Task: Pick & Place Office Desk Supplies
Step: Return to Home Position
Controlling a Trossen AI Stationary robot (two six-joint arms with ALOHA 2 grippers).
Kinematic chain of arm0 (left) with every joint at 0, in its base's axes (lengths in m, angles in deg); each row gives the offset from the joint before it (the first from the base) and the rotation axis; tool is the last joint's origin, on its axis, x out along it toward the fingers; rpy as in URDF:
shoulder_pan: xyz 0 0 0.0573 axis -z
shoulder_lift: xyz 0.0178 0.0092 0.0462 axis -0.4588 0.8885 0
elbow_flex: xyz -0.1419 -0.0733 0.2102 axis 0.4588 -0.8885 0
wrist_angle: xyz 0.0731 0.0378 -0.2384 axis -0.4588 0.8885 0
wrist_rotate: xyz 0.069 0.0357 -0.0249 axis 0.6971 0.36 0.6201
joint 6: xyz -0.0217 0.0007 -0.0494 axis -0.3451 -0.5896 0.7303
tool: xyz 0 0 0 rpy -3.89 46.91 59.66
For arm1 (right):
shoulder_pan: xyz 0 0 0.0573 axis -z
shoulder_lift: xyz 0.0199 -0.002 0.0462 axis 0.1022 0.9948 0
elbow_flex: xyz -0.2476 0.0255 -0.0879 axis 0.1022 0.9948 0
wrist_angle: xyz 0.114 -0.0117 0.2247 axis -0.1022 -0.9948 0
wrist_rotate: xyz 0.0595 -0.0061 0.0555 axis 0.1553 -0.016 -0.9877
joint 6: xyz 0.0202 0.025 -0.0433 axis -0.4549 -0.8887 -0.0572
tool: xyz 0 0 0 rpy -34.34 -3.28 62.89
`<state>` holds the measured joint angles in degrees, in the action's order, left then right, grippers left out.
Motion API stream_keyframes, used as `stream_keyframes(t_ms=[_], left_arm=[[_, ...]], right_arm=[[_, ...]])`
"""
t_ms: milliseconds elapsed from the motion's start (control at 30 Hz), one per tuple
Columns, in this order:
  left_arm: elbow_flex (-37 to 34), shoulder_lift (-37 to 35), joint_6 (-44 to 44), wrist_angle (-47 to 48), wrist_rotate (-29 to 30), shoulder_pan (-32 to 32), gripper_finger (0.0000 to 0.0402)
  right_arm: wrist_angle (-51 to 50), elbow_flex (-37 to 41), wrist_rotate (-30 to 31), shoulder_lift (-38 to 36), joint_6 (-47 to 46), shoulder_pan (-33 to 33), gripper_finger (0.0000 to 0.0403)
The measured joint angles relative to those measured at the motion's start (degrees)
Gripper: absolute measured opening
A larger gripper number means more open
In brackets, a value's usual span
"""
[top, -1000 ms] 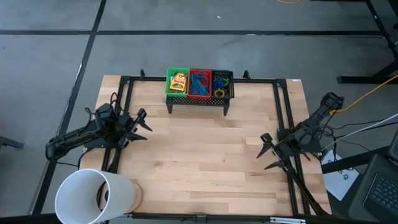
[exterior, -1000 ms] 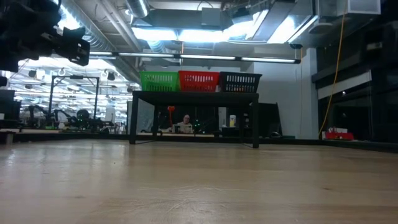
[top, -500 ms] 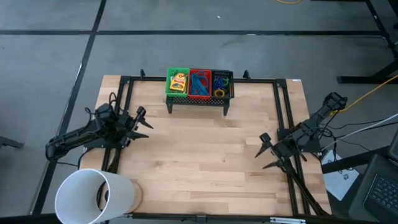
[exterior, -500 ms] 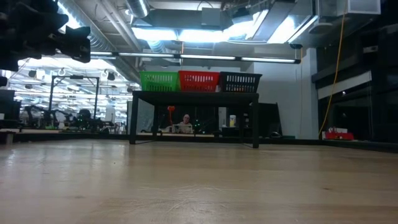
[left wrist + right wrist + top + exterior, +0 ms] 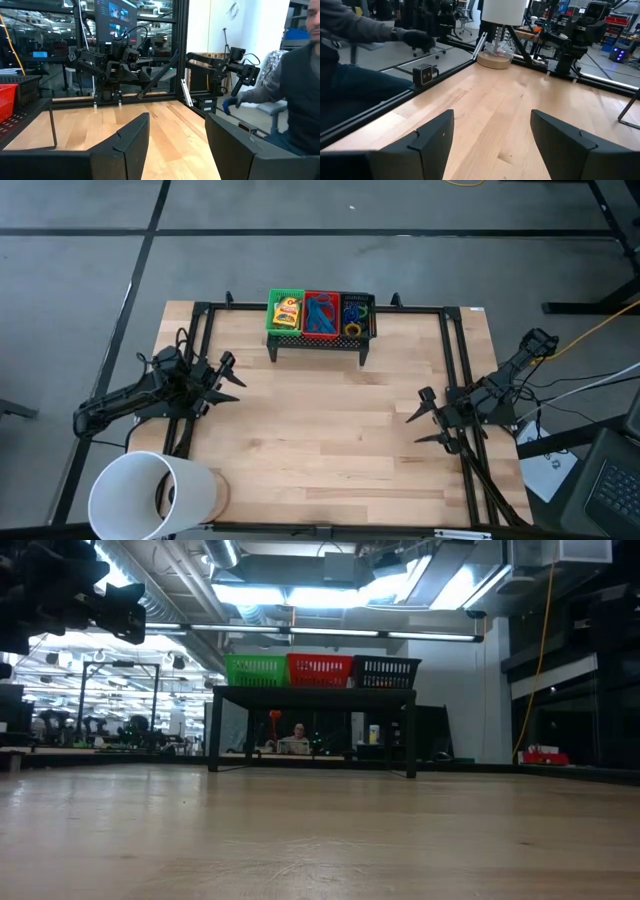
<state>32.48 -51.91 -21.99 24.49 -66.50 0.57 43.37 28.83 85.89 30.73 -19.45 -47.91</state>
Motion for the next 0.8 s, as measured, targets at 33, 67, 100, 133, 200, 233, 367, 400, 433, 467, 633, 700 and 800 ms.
stream_keyframes(t_ms=[33, 67, 100, 133, 200, 233, 367, 400, 433, 467, 633, 700, 800], left_arm=[[0.0, 0.0, 0.0, 0.0, 0.0, 0.0, 0.0192], [0.0, 0.0, 0.0, 0.0, 0.0, 0.0, 0.0192], [0.0, 0.0, 0.0, 0.0, 0.0, 0.0, 0.0191], [0.0, 0.0, 0.0, 0.0, 0.0, 0.0, 0.019], [0.0, 0.0, 0.0, 0.0, 0.0, 0.0, 0.0189], [0.0, 0.0, 0.0, 0.0, 0.0, 0.0, 0.0189], [0.0, 0.0, 0.1, 0.0, 0.0, 0.0, 0.0192], [0.0, 0.0, 0.1, 0.0, 0.0, 0.0, 0.0193], [0.0, 0.0, 0.1, 0.0, 0.0, 0.0, 0.0193], [0.0, 0.0, 0.1, 0.0, 0.0, 0.0, 0.0194], [0.0, 0.0, 0.1, 0.0, 0.0, 0.0, 0.0191], [0.0, 0.0, 0.1, 0.0, 0.0, 0.0, 0.019], [0.0, 0.0, 0.1, 0.0, 0.0, 0.0, 0.019]], right_arm=[[0.0, 0.0, 0.0, 0.0, 0.0, 0.0, 0.0262], [0.0, 0.0, 0.0, 0.0, 0.0, 0.0, 0.0262], [0.0, 0.0, 0.0, 0.0, 0.0, 0.0, 0.0262], [0.0, 0.0, 0.0, 0.0, 0.0, 0.0, 0.0262], [0.0, 0.0, 0.0, 0.0, 0.0, 0.0, 0.0262], [0.0, 0.0, 0.0, 0.0, 0.0, 0.0, 0.0262], [0.0, 0.0, 0.0, 0.0, 0.0, 0.0, 0.0262], [0.0, 0.0, 0.0, 0.0, 0.0, 0.0, 0.0262], [0.0, 0.0, 0.0, 0.0, 0.0, 0.0, 0.0262], [0.0, 0.0, 0.0, 0.0, 0.0, 0.0, 0.0262], [0.0, 0.0, 0.0, 0.0, 0.0, 0.0, 0.0262], [0.0, 0.0, 0.0, 0.0, 0.0, 0.0, 0.0262], [0.0, 0.0, 0.0, 0.0, 0.0, 0.0, 0.0262]])
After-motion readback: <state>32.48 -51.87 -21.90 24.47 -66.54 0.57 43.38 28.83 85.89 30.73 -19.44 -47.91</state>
